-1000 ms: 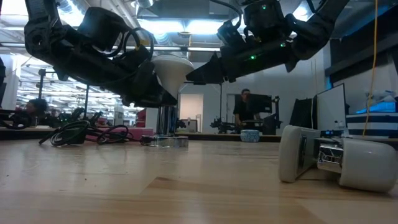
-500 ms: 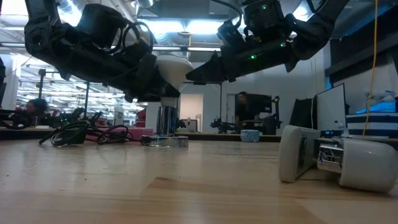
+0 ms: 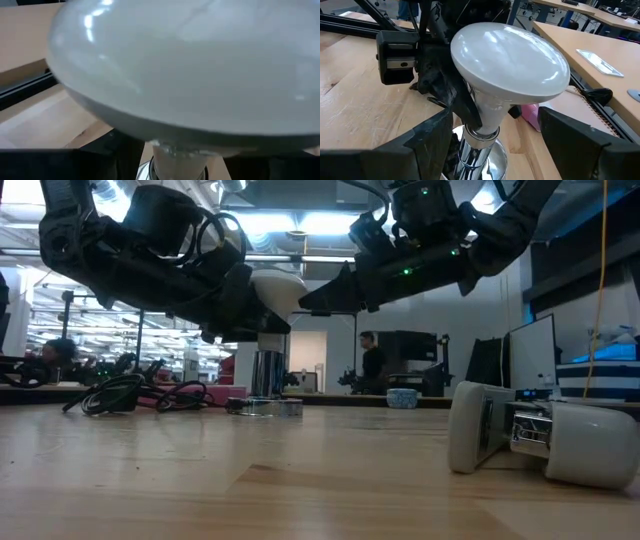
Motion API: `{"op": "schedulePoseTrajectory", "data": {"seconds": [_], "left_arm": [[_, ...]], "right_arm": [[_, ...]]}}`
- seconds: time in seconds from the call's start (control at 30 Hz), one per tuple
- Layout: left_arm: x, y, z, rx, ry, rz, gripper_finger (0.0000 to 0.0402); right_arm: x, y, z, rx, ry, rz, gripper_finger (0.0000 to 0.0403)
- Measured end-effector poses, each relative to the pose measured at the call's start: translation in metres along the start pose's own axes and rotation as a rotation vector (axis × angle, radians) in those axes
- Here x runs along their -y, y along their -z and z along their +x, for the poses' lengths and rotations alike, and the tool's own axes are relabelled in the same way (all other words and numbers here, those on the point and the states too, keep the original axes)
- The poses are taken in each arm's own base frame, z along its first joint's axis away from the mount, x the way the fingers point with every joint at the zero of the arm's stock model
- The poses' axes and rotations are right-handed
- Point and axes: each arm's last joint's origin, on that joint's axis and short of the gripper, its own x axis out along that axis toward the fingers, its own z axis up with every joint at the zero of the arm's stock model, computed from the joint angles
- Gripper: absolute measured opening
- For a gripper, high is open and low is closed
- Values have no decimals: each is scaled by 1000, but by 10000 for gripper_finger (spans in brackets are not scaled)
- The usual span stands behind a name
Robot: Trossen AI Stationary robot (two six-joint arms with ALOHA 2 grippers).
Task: Screw lightbulb
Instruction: Insert the lightbulb into the lamp
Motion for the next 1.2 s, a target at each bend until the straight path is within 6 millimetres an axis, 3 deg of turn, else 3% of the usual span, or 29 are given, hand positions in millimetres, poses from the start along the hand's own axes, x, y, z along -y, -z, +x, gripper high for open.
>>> {"op": "schedulePoseTrajectory", "data": {"seconds": [0.43, 0.83, 0.97, 1.2], "left_arm": [[0, 0, 0, -4, -1, 2, 155], [0, 0, 0, -6, -1, 36, 168], [0, 0, 0, -6, -1, 36, 169], [0, 0, 0, -6, 1, 36, 170]], "right_arm": [[-8, 3, -7, -127, -24, -6, 296], [-74, -4, -14, -143, -162, -324, 296], [-79, -5, -15, -126, -182, -450, 296], [-79, -6, -15, -111, -192, -467, 296]]}}
